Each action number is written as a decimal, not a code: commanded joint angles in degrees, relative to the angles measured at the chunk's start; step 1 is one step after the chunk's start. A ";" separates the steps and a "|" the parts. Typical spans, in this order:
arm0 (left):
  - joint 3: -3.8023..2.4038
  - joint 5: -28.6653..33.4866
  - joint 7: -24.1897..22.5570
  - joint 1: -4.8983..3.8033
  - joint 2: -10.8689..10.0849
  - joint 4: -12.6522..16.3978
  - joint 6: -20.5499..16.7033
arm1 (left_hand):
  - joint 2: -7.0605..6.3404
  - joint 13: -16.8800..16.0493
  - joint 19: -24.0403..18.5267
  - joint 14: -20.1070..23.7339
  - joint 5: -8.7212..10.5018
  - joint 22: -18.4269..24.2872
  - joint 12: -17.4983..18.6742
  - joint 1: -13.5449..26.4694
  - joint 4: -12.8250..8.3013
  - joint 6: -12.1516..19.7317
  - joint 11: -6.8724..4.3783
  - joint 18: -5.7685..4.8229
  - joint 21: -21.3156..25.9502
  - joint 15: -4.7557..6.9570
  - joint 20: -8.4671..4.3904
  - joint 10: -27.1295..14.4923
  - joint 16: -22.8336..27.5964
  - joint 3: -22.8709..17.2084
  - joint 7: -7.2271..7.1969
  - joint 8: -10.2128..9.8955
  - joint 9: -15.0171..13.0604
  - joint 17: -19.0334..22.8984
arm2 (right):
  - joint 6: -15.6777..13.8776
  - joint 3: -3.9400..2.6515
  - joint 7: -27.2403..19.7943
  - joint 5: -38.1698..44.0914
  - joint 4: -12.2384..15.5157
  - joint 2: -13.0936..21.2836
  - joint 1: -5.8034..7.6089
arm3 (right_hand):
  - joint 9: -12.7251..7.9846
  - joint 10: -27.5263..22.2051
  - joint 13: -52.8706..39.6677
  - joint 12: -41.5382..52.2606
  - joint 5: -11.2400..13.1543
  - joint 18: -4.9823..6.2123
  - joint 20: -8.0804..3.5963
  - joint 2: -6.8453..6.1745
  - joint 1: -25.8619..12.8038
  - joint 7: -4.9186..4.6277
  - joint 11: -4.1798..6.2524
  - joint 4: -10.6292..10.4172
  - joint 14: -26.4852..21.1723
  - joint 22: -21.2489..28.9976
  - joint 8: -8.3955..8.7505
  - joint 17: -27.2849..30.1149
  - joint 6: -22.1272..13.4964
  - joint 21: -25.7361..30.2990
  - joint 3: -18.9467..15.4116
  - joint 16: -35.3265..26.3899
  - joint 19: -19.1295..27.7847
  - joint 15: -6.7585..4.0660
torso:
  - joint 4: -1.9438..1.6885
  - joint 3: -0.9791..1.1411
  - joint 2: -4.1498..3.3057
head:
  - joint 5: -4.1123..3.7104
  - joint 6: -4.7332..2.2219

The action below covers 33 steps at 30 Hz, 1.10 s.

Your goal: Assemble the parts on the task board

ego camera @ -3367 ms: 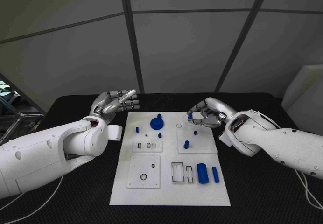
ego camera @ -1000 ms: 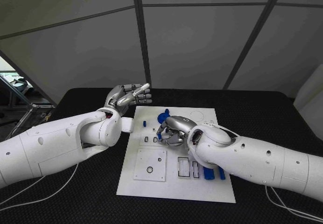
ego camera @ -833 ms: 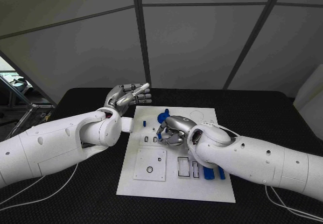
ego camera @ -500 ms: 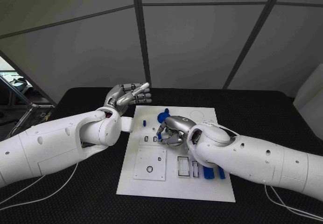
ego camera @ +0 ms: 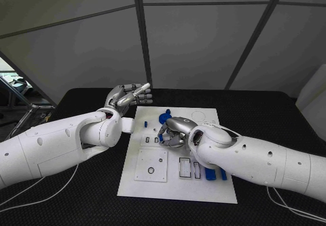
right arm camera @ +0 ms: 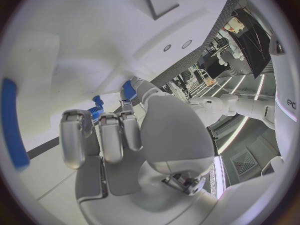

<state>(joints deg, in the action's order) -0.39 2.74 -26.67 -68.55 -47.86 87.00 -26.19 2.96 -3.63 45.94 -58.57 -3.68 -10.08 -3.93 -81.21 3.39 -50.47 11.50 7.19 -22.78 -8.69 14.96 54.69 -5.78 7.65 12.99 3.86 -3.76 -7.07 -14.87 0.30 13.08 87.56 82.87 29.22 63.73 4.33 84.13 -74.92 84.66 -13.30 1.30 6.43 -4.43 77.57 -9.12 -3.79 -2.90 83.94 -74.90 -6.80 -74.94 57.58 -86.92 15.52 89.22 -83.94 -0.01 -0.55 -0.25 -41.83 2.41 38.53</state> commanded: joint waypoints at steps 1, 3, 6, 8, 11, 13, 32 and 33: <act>-0.05 -0.33 -0.22 -0.09 -0.01 0.06 0.47 | 0.56 0.02 -0.46 -0.25 0.31 0.09 -0.06 -0.12 -0.30 -0.26 0.02 3.23 -0.24 -0.15 0.03 0.26 0.25 -0.10 1.44 0.07 -0.01 -0.06 | 1.80 0.24 1.15 0.60 -0.07 -0.01 -0.19 | -0.08 0.71 -9.13 -0.44 0.42 0.13 0.03 -0.05 -0.79 -0.02 -0.48 0.05 5.60 -9.23 0.44 -13.13 -0.60 0.20 -0.47 -0.03 -1.53 0.18 | -0.02 0.02 0.00 | 0.01 0.03; -0.05 -0.33 -0.20 -0.09 -0.01 0.05 0.47 | 0.56 0.02 -0.46 -0.25 0.31 0.09 -0.06 -0.12 -0.30 -0.26 0.02 3.23 -0.24 -0.15 0.03 0.26 0.25 -0.10 1.44 0.07 -0.01 -0.06 | 1.66 0.24 1.18 0.63 -0.07 -0.01 -0.19 | -0.16 0.51 -8.92 -0.65 0.87 0.16 0.11 -0.22 -0.95 -0.16 -0.61 0.03 5.58 -9.12 0.66 -13.08 -1.06 0.28 -0.64 -0.06 -1.44 0.28 | -0.01 0.01 0.01 | 0.01 0.05; -0.05 -0.33 -0.13 -0.09 -0.01 0.02 0.53 | 0.56 0.02 -0.46 -0.25 0.31 0.09 -0.06 -0.12 -0.30 -0.26 0.02 3.23 -0.24 -0.15 0.03 0.26 0.25 -0.10 1.44 0.07 -0.01 -0.06 | 1.45 0.24 1.14 0.65 -0.12 -0.04 -0.19 | -0.26 0.12 -8.54 -1.04 2.68 0.22 0.34 -0.69 -1.43 -0.45 -0.90 -0.13 5.52 -8.86 1.12 -12.85 -2.12 0.45 -1.28 -0.16 -1.23 0.54 | 0.00 0.00 0.02 | 0.01 0.04; -0.05 -0.33 -0.05 -0.09 0.00 0.01 0.59 | 0.64 0.03 -0.47 -0.25 0.30 0.10 -0.01 -0.09 -0.30 -0.21 0.05 3.23 -0.25 -0.15 0.04 0.19 0.27 -0.11 1.47 0.04 0.00 -0.07 | 1.14 0.24 1.11 0.66 -0.13 -0.06 -0.19 | -0.23 -0.02 -8.42 -1.15 3.99 0.27 0.48 -0.81 -1.80 -0.53 -1.01 -0.35 5.50 -8.68 1.19 -12.76 -2.50 0.57 -1.77 -0.20 -1.09 0.65 | 0.02 0.00 0.01 | 0.00 0.02; -0.05 -0.33 0.02 -0.09 0.02 -0.01 0.63 | 0.64 0.03 -0.47 -0.25 0.30 0.10 -0.01 -0.09 -0.30 -0.21 0.05 3.23 -0.25 -0.15 0.04 0.19 0.27 -0.11 1.47 0.04 0.00 -0.07 | 0.74 0.24 1.10 0.67 -0.11 -0.07 -0.19 | -0.22 -0.23 -8.23 -1.35 4.69 0.32 0.57 -0.95 -2.06 -0.61 -1.10 -0.53 5.47 -8.51 1.30 -12.65 -2.94 0.69 -2.22 -0.26 -0.95 0.74 | 0.01 0.01 0.01 | 0.00 0.01; -0.05 -0.33 0.05 -0.09 0.02 -0.04 0.65 | 0.64 0.03 -0.47 -0.25 0.30 0.10 -0.01 -0.09 -0.30 -0.21 0.05 3.23 -0.25 -0.15 0.04 0.19 0.27 -0.11 1.47 0.04 0.00 -0.07 | 0.34 0.24 1.07 0.67 -0.09 -0.07 -0.19 | -0.22 -0.41 -8.06 -1.51 5.20 0.34 0.64 -1.07 -2.31 -0.69 -1.18 -0.73 5.46 -8.43 1.40 -12.60 -3.38 0.75 -2.67 -0.28 -0.89 0.81 | 0.00 0.01 0.02 | -0.02 0.03; -0.04 -1.48 1.19 -0.07 -0.13 -0.35 1.28 | 0.74 -0.10 -0.04 -1.26 0.31 -0.01 -0.54 0.00 -0.63 -1.25 -0.32 3.31 -0.65 0.18 -0.14 1.42 -0.08 -0.03 1.15 0.44 -0.13 -0.38 | -13.33 0.20 -5.99 -4.37 4.65 3.19 -0.25 | -0.42 -1.10 -7.44 -1.98 4.45 0.35 1.42 -2.12 -1.72 -1.99 -2.33 -1.86 5.49 -8.40 2.80 -12.75 -9.07 0.87 -6.84 -0.24 -0.87 1.74 | 0.05 0.05 0.17 | 0.17 -0.09; -0.04 -1.93 1.49 -0.06 -0.15 -0.41 1.37 | 0.76 -0.11 0.22 -1.69 0.31 -0.09 -0.72 0.09 -0.70 -1.62 -0.48 3.33 -0.86 0.33 -0.25 1.93 -0.25 0.03 1.02 0.54 -0.14 -0.53 | -14.02 0.19 -6.78 -4.95 5.12 3.63 -0.24 | -0.40 -1.08 -7.46 -1.94 4.36 0.35 1.49 -2.13 -1.58 -2.06 -2.39 -1.92 5.49 -8.38 2.80 -12.73 -9.29 0.89 -6.98 -0.25 -0.86 1.79 | 0.06 0.05 0.21 | 0.16 -0.10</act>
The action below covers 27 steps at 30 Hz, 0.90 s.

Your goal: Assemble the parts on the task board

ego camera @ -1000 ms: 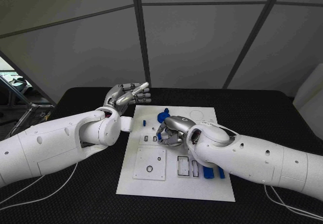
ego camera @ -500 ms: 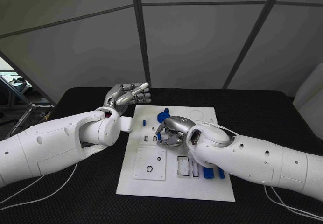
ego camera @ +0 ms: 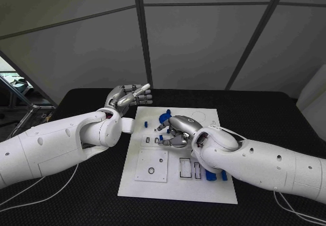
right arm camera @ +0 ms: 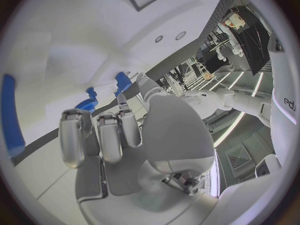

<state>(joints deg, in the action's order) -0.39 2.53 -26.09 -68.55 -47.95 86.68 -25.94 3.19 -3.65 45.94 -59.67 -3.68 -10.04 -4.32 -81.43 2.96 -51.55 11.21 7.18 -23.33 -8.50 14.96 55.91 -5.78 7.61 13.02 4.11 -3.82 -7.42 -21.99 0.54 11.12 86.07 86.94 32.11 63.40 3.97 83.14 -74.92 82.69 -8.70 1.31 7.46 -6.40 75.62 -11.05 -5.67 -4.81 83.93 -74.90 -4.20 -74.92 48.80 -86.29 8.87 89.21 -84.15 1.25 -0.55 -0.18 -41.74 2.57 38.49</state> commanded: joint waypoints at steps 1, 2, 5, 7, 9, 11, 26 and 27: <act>-0.04 -2.73 1.63 -0.06 -0.09 -0.21 1.40 | 0.55 -0.18 0.89 -1.52 0.32 -0.32 -0.73 0.51 -0.35 -1.20 -0.51 3.37 -0.81 0.46 -0.51 1.80 -0.73 0.21 0.74 0.44 -0.10 -0.47 | -7.91 -0.08 -6.58 -4.68 1.88 1.60 0.10 | -0.05 -0.13 -7.41 0.00 -0.37 0.35 0.58 -0.19 0.73 -0.28 -0.64 -0.15 5.51 -8.38 0.27 -12.82 -1.21 0.27 -0.63 -0.21 -0.64 0.68 | 0.05 0.00 0.20 | -0.03 -0.16; -0.04 -3.59 2.27 -0.05 -0.14 -0.32 1.63 | 0.54 -0.32 1.66 -2.42 0.31 -0.54 -1.18 0.74 -0.36 -1.78 -0.79 3.40 -1.35 0.77 -0.78 2.95 -1.25 0.36 0.58 0.59 -0.13 -0.75 | -8.42 -0.10 -8.10 -5.82 2.47 2.26 0.14 | -0.05 -0.15 -7.40 0.00 -0.44 0.37 0.65 -0.15 0.95 -0.31 -0.69 -0.20 5.51 -8.30 0.30 -12.80 -1.56 0.32 -0.75 -0.22 -0.58 0.73 | 0.03 0.01 0.20 | -0.07 -0.20; -0.03 -6.58 4.69 -0.05 -0.34 -0.64 2.32 | 0.49 -0.98 5.50 -6.35 0.28 -1.72 -2.76 1.47 -0.26 -4.25 -2.06 3.42 -3.97 2.18 -2.18 7.01 -3.45 0.88 -0.35 1.50 -0.34 -2.16 | -7.98 -0.42 -13.13 -10.41 3.86 4.30 0.46 | 0.12 -0.28 -7.26 -0.11 -0.68 0.52 0.71 0.32 1.74 -0.18 -0.60 -0.04 5.41 -7.75 -0.05 -12.42 -1.38 0.67 -0.67 -0.40 -0.14 0.72 | -0.01 0.05 0.43 | -0.16 -0.20; -0.04 -9.23 7.01 -0.05 -0.63 -0.78 3.09 | 0.57 -1.84 8.23 -9.66 0.26 -2.68 -4.14 2.00 -0.03 -6.02 -3.45 3.48 -5.96 3.60 -3.40 10.65 -5.32 1.26 -1.52 2.33 -0.50 -3.63 | -6.58 -1.02 -16.08 -14.10 4.63 5.73 0.74 | 0.51 -0.91 -6.60 -0.76 -1.11 0.90 0.67 1.04 2.65 0.05 -0.41 0.35 5.06 -6.25 -0.97 -11.14 0.07 1.60 -0.48 -1.01 1.04 0.57 | -0.06 0.07 0.61 | -0.18 -0.13; -0.04 -12.68 10.24 -0.06 -1.07 -0.79 4.06 | 0.63 -3.40 11.83 -15.64 0.27 -4.11 -6.81 2.65 0.44 -7.46 -5.57 3.58 -8.76 5.74 -5.12 16.20 -9.03 1.67 -3.22 3.02 -0.76 -6.18 | -4.51 -1.65 -18.78 -18.99 5.55 7.72 1.29 | 0.80 -2.19 -5.23 -2.14 -1.50 1.45 0.49 1.49 3.11 0.36 -0.10 0.63 4.51 -4.07 -1.72 -9.17 1.54 3.01 -0.49 -2.00 2.76 0.32 | -0.11 0.12 0.81 | -0.26 0.05; -0.05 -15.33 13.06 -0.11 -1.41 -0.78 5.05 | 0.68 -4.38 13.89 -18.18 0.20 -5.33 -7.86 2.99 0.79 -8.19 -6.44 3.44 -10.91 6.87 -6.39 18.12 -11.44 1.96 -4.00 3.31 -0.97 -8.25 | -2.99 -2.06 -20.32 -22.88 6.11 9.19 1.81 | 1.09 -3.50 -3.77 -3.64 -2.02 2.02 0.22 1.78 3.31 0.80 0.28 0.81 3.81 -1.74 -2.47 -6.78 3.17 4.56 -0.54 -3.31 4.58 -0.04 | -0.15 0.20 1.00 | -0.26 0.13; -0.13 -44.33 44.89 -2.20 -1.88 -0.26 23.70 | -0.02 -52.35 34.57 -22.55 -0.03 -59.10 -55.72 9.38 7.61 -10.40 -10.56 -3.19 -55.56 11.35 -11.57 20.15 -43.91 3.76 -8.06 11.01 -10.42 -42.30 | -1.26 -3.25 -25.66 -43.94 4.40 17.87 7.07 | 0.40 -22.42 35.88 -46.86 -6.29 9.20 -1.50 1.41 3.92 2.07 1.83 1.17 -7.35 36.40 -1.55 33.87 7.22 37.34 2.53 -40.99 28.70 -1.65 | -0.06 0.97 2.68 | -0.28 1.04; -0.13 -46.27 47.51 -2.38 -1.45 -0.23 25.21 | -0.05 -55.51 35.71 -22.43 -0.01 -61.63 -58.78 9.39 8.13 -9.74 -10.64 -3.62 -57.07 11.74 -11.81 20.19 -44.03 3.64 -8.48 12.78 -12.37 -43.11 | -1.63 -3.25 -26.04 -44.50 4.23 18.11 7.23 | 0.34 -21.99 38.12 -49.22 -6.30 9.19 -1.35 1.00 3.96 1.98 1.79 1.14 -8.28 37.26 -1.39 37.84 7.39 38.78 3.20 -46.08 28.76 -1.54 | -0.13 1.04 2.76 | -0.32 1.06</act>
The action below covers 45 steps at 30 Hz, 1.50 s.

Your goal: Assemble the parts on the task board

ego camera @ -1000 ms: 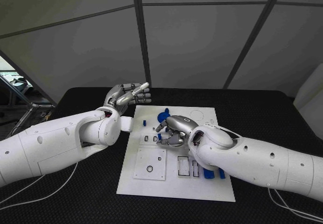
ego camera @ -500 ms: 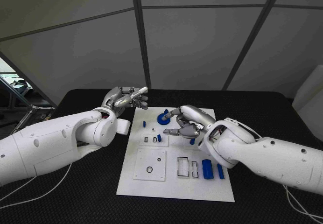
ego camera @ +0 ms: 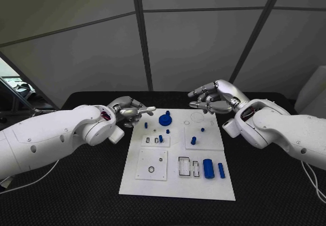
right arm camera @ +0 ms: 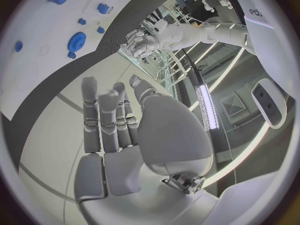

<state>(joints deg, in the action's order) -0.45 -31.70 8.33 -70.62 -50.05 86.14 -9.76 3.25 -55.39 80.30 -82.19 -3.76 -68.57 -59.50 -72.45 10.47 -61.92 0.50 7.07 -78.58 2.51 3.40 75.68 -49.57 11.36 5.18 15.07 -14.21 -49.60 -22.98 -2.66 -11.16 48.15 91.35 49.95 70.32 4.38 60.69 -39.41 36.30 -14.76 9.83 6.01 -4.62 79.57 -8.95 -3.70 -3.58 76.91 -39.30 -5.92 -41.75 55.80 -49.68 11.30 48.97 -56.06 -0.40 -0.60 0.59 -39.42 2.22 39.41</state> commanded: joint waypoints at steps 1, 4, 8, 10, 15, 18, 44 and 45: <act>-0.07 -13.15 14.76 -0.42 1.00 0.29 9.91 | 0.23 -4.77 1.82 0.11 0.07 -4.08 -4.53 0.47 0.84 0.51 -0.13 -3.66 -2.34 0.67 -0.35 0.66 -0.25 -0.27 -0.62 2.44 -2.57 -1.10 | -0.87 -0.06 -3.96 -6.87 -0.31 0.38 0.41 | -0.11 1.22 4.18 -4.31 -0.20 0.71 0.15 -0.88 -0.05 -0.12 -0.29 -0.22 -1.31 2.34 0.47 5.67 0.51 3.31 1.33 -8.18 0.70 0.16 | -0.10 0.33 0.51 | 0.01 0.18; -0.06 -15.98 18.43 -0.62 2.13 0.06 11.90 | 0.44 -8.05 4.70 0.22 0.06 -9.41 -7.71 0.69 1.59 1.60 -0.49 -4.68 -5.24 0.95 -0.68 1.21 0.00 -0.35 -0.91 4.98 -5.67 -1.65 | -1.32 -0.06 -4.27 -7.37 -0.66 0.45 0.59 | -0.13 2.28 6.45 -6.44 -0.17 0.70 0.15 -1.39 -0.19 -0.13 -0.18 -0.29 -0.18 3.24 0.65 5.77 0.88 4.72 2.03 -10.54 -0.04 0.10 | -0.17 0.41 0.62 | 0.23 0.53; -0.05 -19.16 21.68 -0.76 3.89 -0.51 13.46 | 0.66 -9.40 4.91 0.20 0.07 -9.47 -8.98 1.32 2.67 2.89 -0.56 -4.69 -5.19 1.06 -0.77 1.19 0.18 -0.08 -1.01 6.91 -8.28 -2.16 | -1.68 -0.06 -4.30 -7.64 -1.10 0.34 0.70 | -0.16 2.72 7.65 -7.54 -0.25 0.67 0.14 -1.56 -0.20 -0.08 -0.19 -0.29 0.29 3.65 0.81 5.65 0.97 5.40 2.45 -11.79 -0.42 0.10 | -0.22 0.35 0.56 | 0.34 0.62; -0.03 -20.31 23.11 -0.83 4.87 -0.98 14.05 | 0.68 -10.00 5.18 0.18 0.11 -10.02 -9.53 1.60 3.14 3.35 -0.58 -4.79 -5.44 1.08 -0.81 1.33 0.27 0.15 -1.07 7.66 -9.32 -2.36 | -1.85 -0.06 -4.16 -7.50 -1.38 0.21 0.73 | -0.17 3.04 8.27 -8.04 -0.28 0.66 0.13 -1.70 -0.22 -0.08 -0.18 -0.26 0.62 3.85 0.92 5.52 1.01 5.75 2.64 -12.43 -0.65 0.09 | -0.14 0.32 0.55 | 0.44 0.71; 0.29 -21.89 25.51 -1.17 6.96 -2.18 14.48 | 0.45 -11.61 6.04 0.09 0.16 -12.07 -11.04 2.88 5.00 4.42 -0.86 -5.19 -6.44 1.24 -0.91 1.89 0.56 1.56 -1.28 9.86 -12.36 -2.93 | -2.02 -0.06 -3.76 -6.41 -2.04 -0.19 0.76 | -0.22 3.28 8.86 -8.53 -0.52 0.66 0.10 -2.16 0.05 -0.09 -0.19 0.09 0.89 4.03 1.13 5.35 0.85 6.10 2.80 -13.13 -0.88 0.08 | -0.04 0.32 0.49 | 0.97 0.81; 1.05 -22.22 26.12 -1.75 7.82 -2.75 14.48 | 0.35 -12.05 6.22 0.05 0.23 -12.50 -11.45 3.41 5.70 4.62 -0.90 -5.26 -6.65 1.29 -0.99 2.07 0.67 2.13 -1.49 10.71 -13.50 -3.13 | -2.08 -0.06 -3.51 -6.01 -2.36 -0.42 0.76 | -0.22 3.34 9.03 -8.66 -0.63 0.65 0.10 -2.33 0.14 -0.10 -0.20 0.21 0.97 4.08 1.17 5.29 0.82 6.20 2.83 -13.33 -0.94 0.08 | -0.03 0.30 0.49 | 0.96 0.98; 2.17 -22.58 28.21 -2.75 13.58 -7.15 17.09 | 0.43 -12.73 6.53 -0.02 0.24 -13.44 -12.05 3.06 5.66 6.09 -1.10 -5.43 -7.07 1.44 -1.15 2.13 1.20 2.93 -1.73 13.15 -17.35 -3.62 | -1.17 -0.05 -1.36 -3.65 -3.91 -1.84 0.77 | -0.27 2.54 10.37 -9.85 -3.91 0.59 0.24 -2.90 0.07 -0.49 -0.63 0.62 1.18 4.40 1.63 4.52 0.06 7.06 3.15 -15.09 -1.32 0.37 | 0.01 0.22 0.38 | 1.61 2.06; 2.17 -22.58 28.21 -2.75 13.73 -7.27 17.24 | 0.44 -12.74 6.54 -0.03 0.24 -13.47 -12.06 2.99 5.65 6.14 -1.10 -5.44 -7.09 1.44 -1.15 2.13 1.21 2.92 -1.73 13.21 -17.45 -3.64 | -1.15 -0.05 -1.33 -3.64 -3.94 -1.87 0.77 | -0.27 2.53 10.39 -9.85 -3.97 0.59 0.25 -2.88 0.05 -0.50 -0.63 0.61 1.19 4.41 1.62 4.50 0.05 7.07 3.16 -15.12 -1.32 0.37 | 0.00 0.20 0.41 | 1.60 2.11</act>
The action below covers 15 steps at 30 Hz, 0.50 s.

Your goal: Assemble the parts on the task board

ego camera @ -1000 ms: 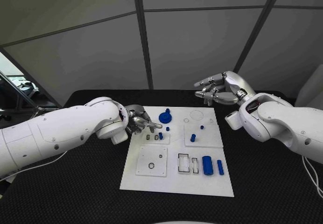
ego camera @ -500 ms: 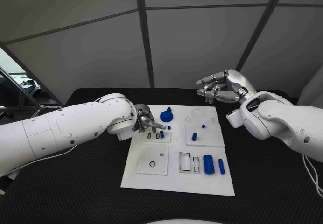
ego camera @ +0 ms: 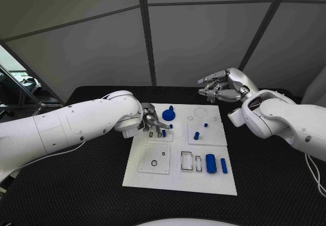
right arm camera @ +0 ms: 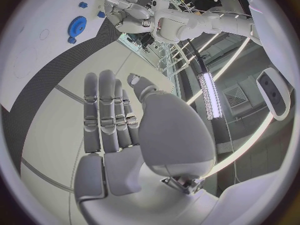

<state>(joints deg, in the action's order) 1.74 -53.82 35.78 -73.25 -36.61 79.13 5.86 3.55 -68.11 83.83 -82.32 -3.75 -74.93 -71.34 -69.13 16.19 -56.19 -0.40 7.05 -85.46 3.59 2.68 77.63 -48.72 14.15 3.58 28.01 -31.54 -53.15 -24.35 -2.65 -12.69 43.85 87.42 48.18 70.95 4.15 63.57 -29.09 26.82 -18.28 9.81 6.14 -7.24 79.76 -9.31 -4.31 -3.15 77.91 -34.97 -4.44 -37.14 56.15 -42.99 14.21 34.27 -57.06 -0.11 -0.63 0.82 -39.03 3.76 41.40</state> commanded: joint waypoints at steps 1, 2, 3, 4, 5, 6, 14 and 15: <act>-0.02 -0.46 0.77 -0.12 0.42 -0.35 1.79 | 0.15 -0.02 3.01 0.10 0.22 -7.12 -0.22 -0.36 -0.08 0.43 -0.19 -5.42 -0.21 0.36 -0.42 0.18 0.36 0.13 -0.13 0.29 -0.16 -0.10 | 0.23 -0.06 0.23 0.67 -0.04 -0.13 0.13 | -0.04 -0.36 0.11 -0.39 -0.57 0.61 0.12 -0.24 -0.17 -0.15 -0.04 0.17 0.19 0.08 0.14 -0.15 -0.30 0.41 0.27 -0.47 -0.33 0.09 | -0.02 -0.02 0.05 | -0.04 0.22; -0.02 -0.46 0.80 -0.12 0.57 -0.46 2.01 | 0.15 -0.02 3.01 0.10 0.22 -7.12 -0.22 -0.36 -0.08 0.43 -0.19 -5.42 -0.21 0.36 -0.42 0.18 0.36 0.13 -0.13 0.29 -0.16 -0.10 | 0.24 -0.06 0.26 0.68 -0.07 -0.17 0.13 | -0.04 -0.36 0.11 -0.39 -0.57 0.61 0.12 -0.24 -0.17 -0.15 -0.04 0.17 0.19 0.08 0.14 -0.15 -0.30 0.41 0.27 -0.47 -0.33 0.09 | -0.02 -0.02 0.05 | -0.06 0.23; -0.02 -0.46 0.84 -0.12 0.71 -0.56 2.21 | 0.18 -0.11 3.02 0.10 0.22 -7.14 -0.29 -0.43 -0.09 0.47 -0.19 -5.42 -0.22 0.36 -0.42 0.22 0.39 0.11 -0.13 0.34 -0.25 -0.11 | 0.25 -0.06 0.28 0.69 -0.10 -0.21 0.13 | -0.04 -0.38 0.13 -0.40 -0.62 0.61 0.12 -0.23 -0.18 -0.15 -0.04 0.16 0.19 0.09 0.13 -0.16 -0.30 0.42 0.28 -0.50 -0.33 0.09 | -0.03 0.00 0.05 | -0.08 0.26; -0.02 -0.46 0.87 -0.12 0.86 -0.67 2.40 | 0.22 -0.19 3.03 0.09 0.23 -7.18 -0.37 -0.50 -0.11 0.52 -0.19 -5.43 -0.24 0.36 -0.42 0.26 0.39 0.10 -0.13 0.40 -0.36 -0.13 | 0.27 -0.06 0.29 0.69 -0.12 -0.24 0.13 | -0.03 -0.39 0.16 -0.41 -0.70 0.61 0.13 -0.21 -0.20 -0.16 -0.05 0.16 0.19 0.09 0.13 -0.19 -0.30 0.44 0.30 -0.54 -0.34 0.10 | -0.01 0.01 0.04 | 0.00 0.28; -0.02 -0.46 0.89 -0.12 1.00 -0.77 2.56 | 0.22 -0.21 3.04 0.09 0.23 -7.19 -0.38 -0.52 -0.11 0.53 -0.20 -5.43 -0.25 0.36 -0.42 0.27 0.39 0.09 -0.13 0.41 -0.38 -0.14 | 0.31 -0.06 0.29 0.70 -0.14 -0.27 0.13 | -0.03 -0.39 0.16 -0.41 -0.70 0.61 0.13 -0.21 -0.20 -0.16 -0.05 0.16 0.19 0.09 0.13 -0.19 -0.30 0.44 0.30 -0.54 -0.34 0.10 | 0.00 0.02 0.02 | 0.03 0.26; -0.02 -0.46 0.91 -0.12 1.14 -0.87 2.70 | 0.24 -0.24 3.05 0.09 0.23 -7.23 -0.41 -0.59 -0.13 0.56 -0.20 -5.44 -0.27 0.36 -0.42 0.28 0.41 0.08 -0.13 0.46 -0.47 -0.15 | 0.34 -0.06 0.30 0.70 -0.16 -0.30 0.13 | -0.03 -0.41 0.18 -0.43 -0.75 0.61 0.13 -0.19 -0.20 -0.16 -0.05 0.16 0.19 0.10 0.13 -0.20 -0.31 0.45 0.32 -0.57 -0.34 0.10 | 0.00 0.02 0.01 | 0.02 0.23; -0.01 -0.46 0.98 -0.12 1.96 -1.63 3.21 | 0.35 -0.37 3.06 0.06 0.22 -7.29 -0.53 -1.21 -0.34 0.83 -0.21 -5.45 -0.29 0.37 -0.43 0.31 0.48 -0.02 -0.15 0.83 -1.14 -0.27 | 0.51 -0.06 0.41 0.71 -0.36 -0.50 0.13 | -0.02 -0.55 0.38 -0.54 -1.25 0.61 0.17 -0.04 -0.20 -0.22 -0.10 0.16 0.12 0.14 0.13 -0.35 -0.38 0.62 0.50 -0.90 -0.31 0.14 | -0.02 0.01 -0.02 | -0.03 0.33; -0.01 -0.46 0.99 -0.12 2.01 -1.68 3.26 | 0.39 -0.38 3.07 0.06 0.22 -7.32 -0.55 -1.32 -0.38 0.88 -0.21 -5.45 -0.30 0.37 -0.43 0.32 0.49 -0.05 -0.15 0.89 -1.25 -0.29 | 0.54 -0.06 0.41 0.71 -0.38 -0.52 0.13 | -0.01 -0.56 0.41 -0.54 -1.34 0.61 0.17 -0.02 -0.20 -0.23 -0.10 0.16 0.12 0.14 0.12 -0.37 -0.38 0.64 0.53 -0.94 -0.31 0.14 | -0.03 0.01 -0.01 | -0.05 0.34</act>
<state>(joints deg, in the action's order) 1.76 -53.95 36.27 -73.26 -34.70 77.52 7.95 3.92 -68.44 84.04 -82.32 -3.75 -74.93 -71.62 -69.99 16.19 -55.65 -0.39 7.06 -85.46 3.59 2.47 77.62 -48.38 14.15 3.46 28.68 -32.75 -53.39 -24.18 -2.65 -12.13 44.33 87.02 47.72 70.95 4.15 63.36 -28.77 26.61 -19.36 9.81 6.14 -7.23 79.77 -9.52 -4.51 -3.00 77.91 -34.91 -4.44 -37.41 55.94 -42.56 14.36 33.59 -57.06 -0.11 -0.63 0.82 -39.03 3.71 41.73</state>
